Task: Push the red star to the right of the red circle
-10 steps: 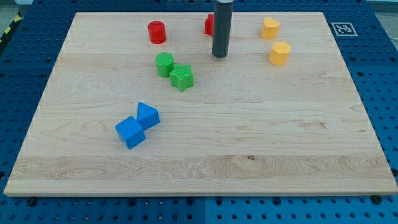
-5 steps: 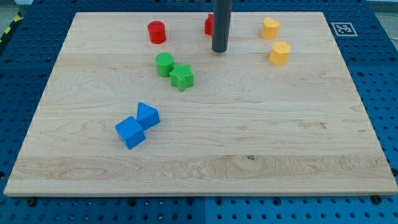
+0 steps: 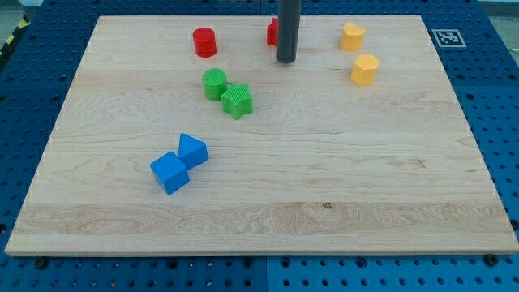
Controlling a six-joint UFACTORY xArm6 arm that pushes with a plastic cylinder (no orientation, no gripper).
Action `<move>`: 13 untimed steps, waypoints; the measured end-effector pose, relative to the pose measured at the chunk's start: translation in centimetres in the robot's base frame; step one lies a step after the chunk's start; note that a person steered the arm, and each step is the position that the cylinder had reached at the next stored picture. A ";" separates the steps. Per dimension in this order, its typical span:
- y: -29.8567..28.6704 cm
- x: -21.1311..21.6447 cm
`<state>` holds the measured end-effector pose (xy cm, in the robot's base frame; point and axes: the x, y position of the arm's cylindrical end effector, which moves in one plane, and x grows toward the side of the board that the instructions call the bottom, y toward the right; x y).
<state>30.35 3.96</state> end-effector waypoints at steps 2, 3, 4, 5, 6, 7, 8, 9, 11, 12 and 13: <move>0.0 -0.4; 0.0 -0.8; 0.0 -1.1; 0.0 -1.5; 0.0 -2.0; 0.0 -2.4; 0.0 -2.7; 0.0 -2.7; 3.9 -2.7; 5.9 -2.7; 5.7 -4.9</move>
<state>25.50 9.69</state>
